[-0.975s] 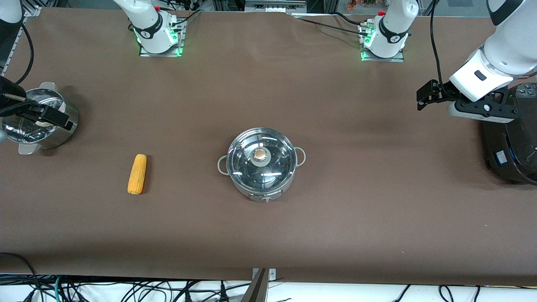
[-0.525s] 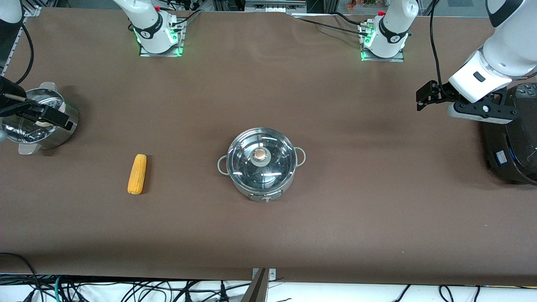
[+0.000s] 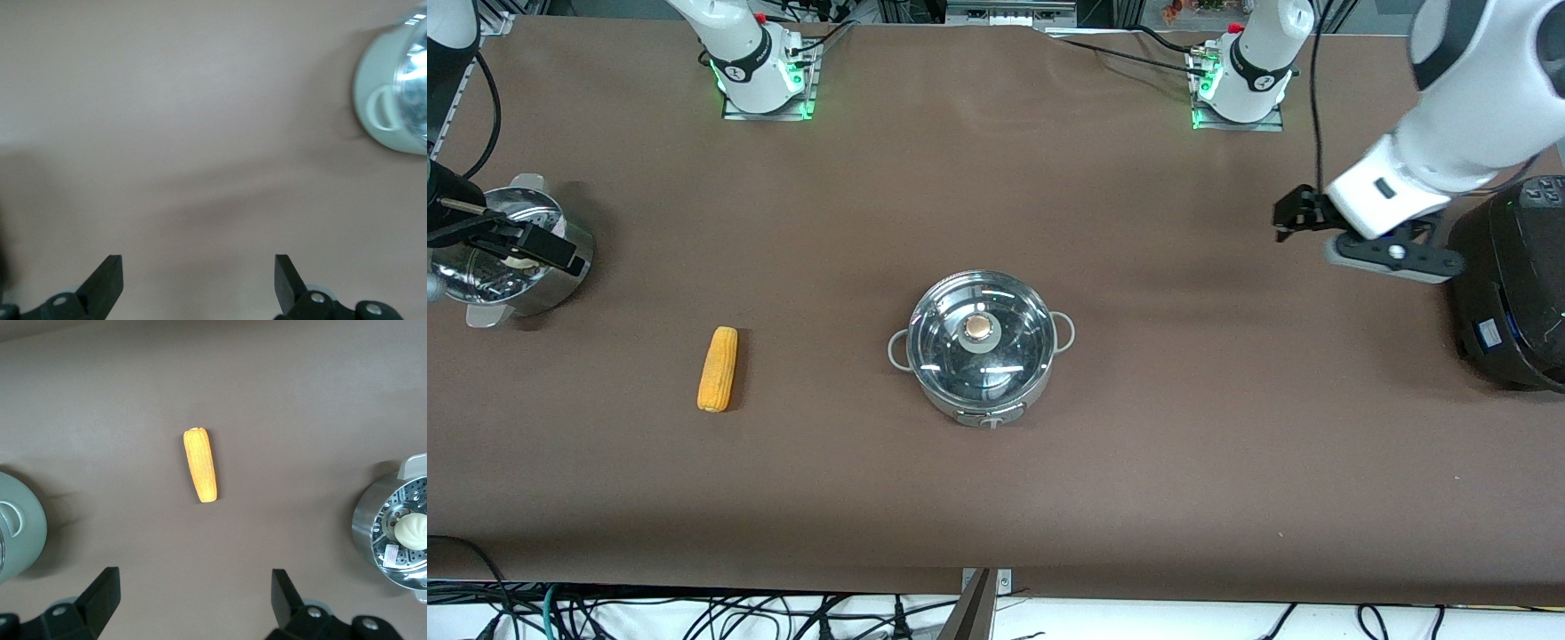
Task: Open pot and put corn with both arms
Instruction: 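Reach the left gripper to the lid knob while the right gripper reaches the corn, then lift the lid with the left gripper while the right gripper grasps the corn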
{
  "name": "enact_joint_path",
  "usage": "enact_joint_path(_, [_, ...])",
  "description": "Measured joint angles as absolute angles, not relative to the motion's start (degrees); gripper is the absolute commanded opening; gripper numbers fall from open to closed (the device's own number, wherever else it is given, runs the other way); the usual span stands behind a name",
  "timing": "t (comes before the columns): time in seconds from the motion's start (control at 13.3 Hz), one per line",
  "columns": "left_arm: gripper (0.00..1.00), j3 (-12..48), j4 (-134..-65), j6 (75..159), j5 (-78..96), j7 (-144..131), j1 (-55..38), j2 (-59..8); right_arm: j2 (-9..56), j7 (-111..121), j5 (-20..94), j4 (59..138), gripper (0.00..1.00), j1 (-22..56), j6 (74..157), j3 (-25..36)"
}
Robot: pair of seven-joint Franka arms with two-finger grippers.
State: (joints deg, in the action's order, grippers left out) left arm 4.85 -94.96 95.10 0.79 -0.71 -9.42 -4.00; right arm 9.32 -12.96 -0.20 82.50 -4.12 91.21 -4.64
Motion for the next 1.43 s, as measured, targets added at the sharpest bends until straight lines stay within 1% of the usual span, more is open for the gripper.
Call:
enact_joint_path(0.22, [1.00,5.3,-87.2,95.8,0.9,-0.7,-17.0,-9.1,9.6,-13.0,-0.4,82.5,1.00,-4.1,91.2,-4.7])
enact_joint_path(0.3, [1.00,5.4,-84.5,97.1,1.0,-0.7,-19.6,-11.8,9.7,-13.0,-0.6,82.6,1.00,-4.1,91.2,-4.7])
enact_joint_path(0.38, [1.00,5.4,-82.3,100.0,1.0,-0.7,-22.0,-14.8,9.8,-13.0,-0.7,82.6,1.00,-4.1,91.2,-4.7])
enact_joint_path(0.53, [1.00,5.5,-79.3,110.0,1.0,-0.7,-25.9,-21.8,10.3,-13.0,-0.7,82.6,1.00,-4.1,91.2,-4.7])
enact_joint_path(0.67, [1.00,5.5,-78.2,120.1,2.9,-0.7,-28.5,-28.5,11.5,-13.0,-0.8,82.7,1.00,-4.1,91.4,-4.7])
enact_joint_path(0.9, [1.00,5.5,-77.6,132.7,5.1,-0.7,-32.3,-36.7,15.9,-13.0,-0.8,83.5,1.00,-3.8,94.7,-4.8])
enact_joint_path(0.97, [1.00,5.5,-77.4,135.5,5.2,-0.7,-33.2,-38.4,18.0,-13.0,-0.8,83.7,1.00,-3.8,96.8,-4.8])
enact_joint_path(1.12, [1.00,5.5,-77.0,137.4,5.2,-0.7,-34.2,-39.8,23.4,-13.0,-0.9,84.2,1.00,-3.8,103.0,-4.8])
enact_joint_path(1.43, [1.00,5.4,-76.6,137.4,5.2,-0.6,-34.5,-40.1,37.2,-12.5,-3.4,84.7,1.00,-3.8,122.1,-4.7])
